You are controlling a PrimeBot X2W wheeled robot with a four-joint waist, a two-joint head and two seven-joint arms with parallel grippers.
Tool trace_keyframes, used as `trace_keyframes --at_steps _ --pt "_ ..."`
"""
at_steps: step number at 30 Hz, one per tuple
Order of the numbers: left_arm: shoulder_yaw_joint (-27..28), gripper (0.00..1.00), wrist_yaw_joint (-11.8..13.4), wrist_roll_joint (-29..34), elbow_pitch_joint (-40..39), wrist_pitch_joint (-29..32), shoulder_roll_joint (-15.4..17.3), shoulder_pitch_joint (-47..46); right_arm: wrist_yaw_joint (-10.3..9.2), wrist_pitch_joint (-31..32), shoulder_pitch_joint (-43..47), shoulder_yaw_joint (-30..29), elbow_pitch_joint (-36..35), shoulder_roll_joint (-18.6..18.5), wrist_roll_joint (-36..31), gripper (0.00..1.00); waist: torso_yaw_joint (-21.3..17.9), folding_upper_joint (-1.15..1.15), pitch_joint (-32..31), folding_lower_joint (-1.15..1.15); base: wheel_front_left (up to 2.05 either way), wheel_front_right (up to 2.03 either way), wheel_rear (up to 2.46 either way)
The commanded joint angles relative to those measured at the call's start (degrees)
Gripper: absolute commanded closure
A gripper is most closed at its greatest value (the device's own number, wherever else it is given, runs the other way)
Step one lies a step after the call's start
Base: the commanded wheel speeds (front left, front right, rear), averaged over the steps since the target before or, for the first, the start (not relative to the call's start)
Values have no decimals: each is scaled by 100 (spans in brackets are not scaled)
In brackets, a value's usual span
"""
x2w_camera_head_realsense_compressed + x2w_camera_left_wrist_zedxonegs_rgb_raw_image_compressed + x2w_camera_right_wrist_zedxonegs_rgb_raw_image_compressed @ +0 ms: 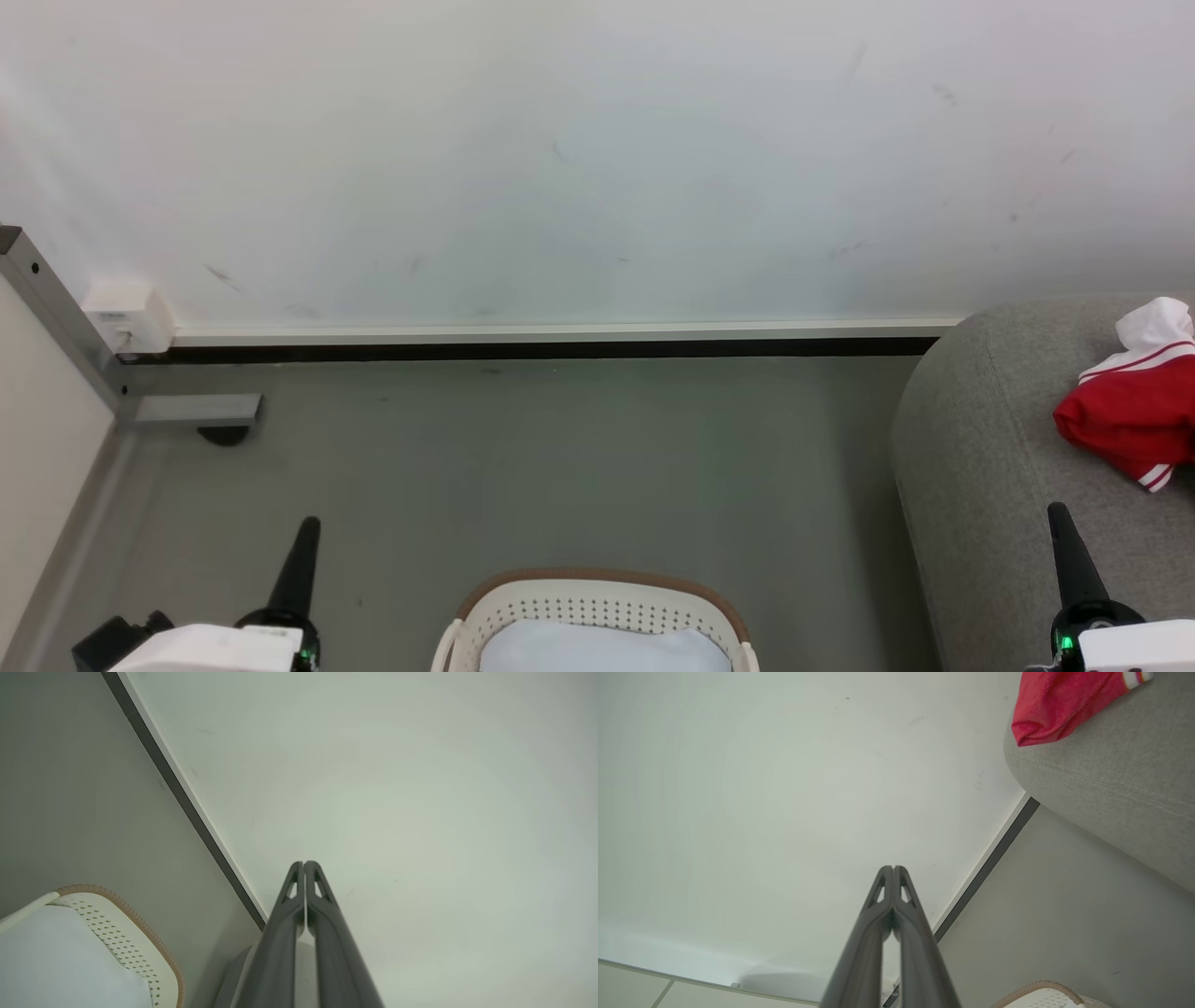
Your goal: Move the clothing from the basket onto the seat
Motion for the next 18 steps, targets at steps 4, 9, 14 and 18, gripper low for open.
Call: trace_keyframes --at_steps 4,9,14,18 --pt "125 100 -94 -316 10 94 -40 -118 -8 95 -118 -89 12 -8 320 100 -3 0 7 0 0 0 0" --pt "196 100 -138 -539 34 161 -78 -130 -9 159 -138 -129 27 5 514 100 -5 0 13 0 0 0 0" --pt "255 100 -184 -710 57 224 -106 -150 -9 219 -152 -170 40 20 721 100 -7 0 19 0 0 0 0" --pt "306 100 -219 -886 74 271 -135 -159 -9 265 -154 -206 50 31 853 100 -9 0 24 0 0 0 0"
